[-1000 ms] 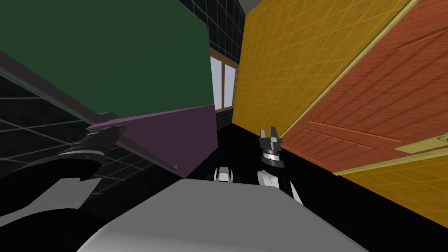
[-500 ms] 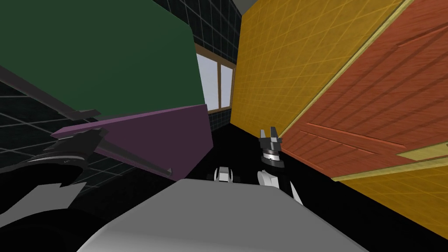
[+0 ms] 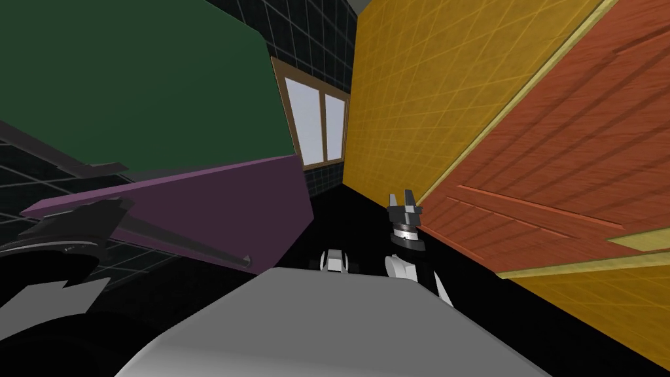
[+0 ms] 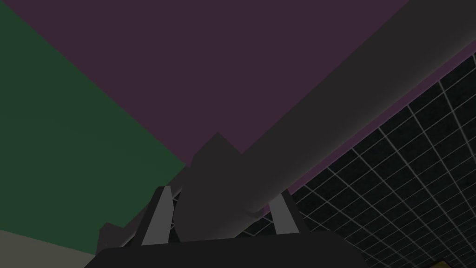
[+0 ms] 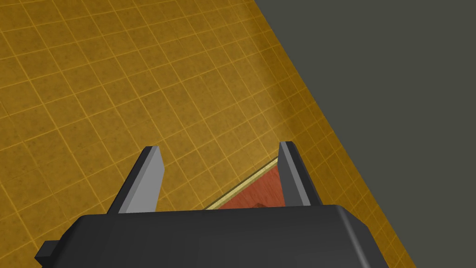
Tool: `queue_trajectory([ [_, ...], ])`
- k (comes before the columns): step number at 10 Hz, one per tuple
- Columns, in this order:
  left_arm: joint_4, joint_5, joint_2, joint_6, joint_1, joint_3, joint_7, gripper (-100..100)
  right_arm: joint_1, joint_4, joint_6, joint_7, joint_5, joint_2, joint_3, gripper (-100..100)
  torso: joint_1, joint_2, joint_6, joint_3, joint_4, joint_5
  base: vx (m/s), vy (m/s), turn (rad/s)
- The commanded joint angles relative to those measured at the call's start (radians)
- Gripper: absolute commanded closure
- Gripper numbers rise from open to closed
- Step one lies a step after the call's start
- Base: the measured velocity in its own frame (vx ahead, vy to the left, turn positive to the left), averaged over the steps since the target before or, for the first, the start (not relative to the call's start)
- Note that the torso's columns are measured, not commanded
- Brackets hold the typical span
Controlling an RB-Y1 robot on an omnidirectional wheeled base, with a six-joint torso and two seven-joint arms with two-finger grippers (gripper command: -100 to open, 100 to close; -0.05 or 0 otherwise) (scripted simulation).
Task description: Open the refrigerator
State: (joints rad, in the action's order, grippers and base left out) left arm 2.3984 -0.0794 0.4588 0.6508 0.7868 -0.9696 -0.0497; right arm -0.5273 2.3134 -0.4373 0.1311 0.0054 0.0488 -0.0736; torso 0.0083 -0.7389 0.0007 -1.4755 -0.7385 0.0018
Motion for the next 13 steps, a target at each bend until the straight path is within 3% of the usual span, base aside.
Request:
queue_trajectory([
  [1, -0.030, 0.021, -0.013, 0.014, 0.006, -0.033, -0.015, 100, 0.000, 0.000, 0.000, 0.000, 0.000, 0.000, 0.000, 0, -0.005, 0.002, -0.001, -0.001, 0.001, 0.001, 0.151, -0.283, 0.056],
  [2, -0.030, 0.021, -0.013, 0.014, 0.006, -0.033, -0.015, 100, 0.000, 0.000, 0.000, 0.000, 0.000, 0.000, 0.000, 0, -0.010, 0.006, 0.000, -0.002, 0.002, 0.001, 0.114, -0.238, 0.059],
  [8, -0.105, 0.074, -0.044, 0.051, 0.020, -0.116, -0.052, 100, 0.000, 0.000, 0.000, 0.000, 0.000, 0.000, 0.000, 0, -0.005, 0.007, 0.002, -0.003, 0.003, 0.002, 0.092, -0.288, 0.024],
  [13, -0.150, 0.106, -0.063, 0.072, 0.029, -0.165, -0.074, 100, 0.000, 0.000, 0.000, 0.000, 0.000, 0.000, 0.000, 0, -0.002, 0.000, -0.001, 0.001, 0.001, 0.002, 0.089, -0.252, 0.019],
])
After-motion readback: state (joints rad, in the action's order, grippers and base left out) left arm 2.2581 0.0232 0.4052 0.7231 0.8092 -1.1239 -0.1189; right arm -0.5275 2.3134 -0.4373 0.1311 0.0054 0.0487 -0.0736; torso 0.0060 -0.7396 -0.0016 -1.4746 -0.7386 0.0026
